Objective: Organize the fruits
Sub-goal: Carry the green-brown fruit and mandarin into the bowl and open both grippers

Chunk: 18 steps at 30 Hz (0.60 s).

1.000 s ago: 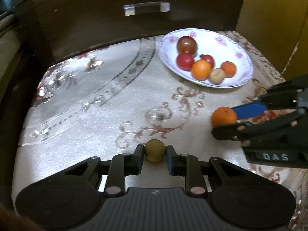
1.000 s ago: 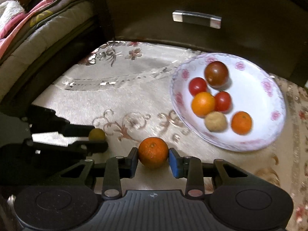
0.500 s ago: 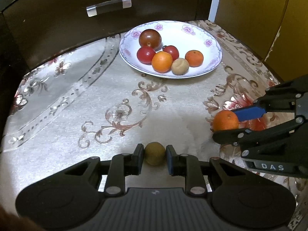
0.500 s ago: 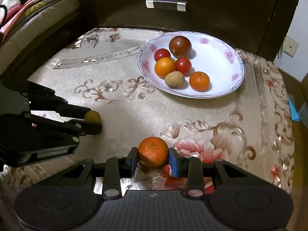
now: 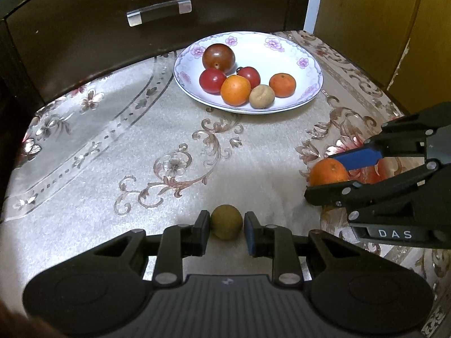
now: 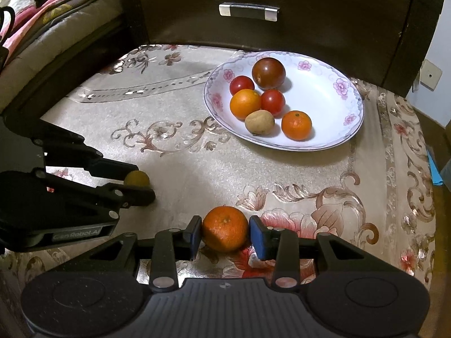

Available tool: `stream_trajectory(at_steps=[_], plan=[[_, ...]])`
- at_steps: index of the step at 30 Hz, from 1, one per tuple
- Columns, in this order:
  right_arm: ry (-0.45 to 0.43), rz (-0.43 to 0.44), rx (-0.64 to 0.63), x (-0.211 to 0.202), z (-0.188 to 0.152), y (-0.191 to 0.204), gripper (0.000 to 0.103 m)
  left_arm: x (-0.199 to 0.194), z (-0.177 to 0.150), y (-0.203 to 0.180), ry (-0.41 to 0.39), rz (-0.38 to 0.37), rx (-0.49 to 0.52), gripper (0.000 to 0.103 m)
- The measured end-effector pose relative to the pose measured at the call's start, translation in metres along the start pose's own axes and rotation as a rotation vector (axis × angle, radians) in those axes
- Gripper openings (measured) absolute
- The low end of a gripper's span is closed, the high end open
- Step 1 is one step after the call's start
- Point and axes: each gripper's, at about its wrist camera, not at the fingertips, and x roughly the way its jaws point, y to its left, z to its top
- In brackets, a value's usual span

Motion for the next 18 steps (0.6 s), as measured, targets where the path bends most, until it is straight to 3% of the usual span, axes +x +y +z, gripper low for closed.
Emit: stream_trajectory(at_steps=[18], plan=[[-0.032,0.004,0.000,-0.008,0.004,0.001,0.029,-0.003,0.015,-0.007,-0.039,0.005,0.009,0.034]])
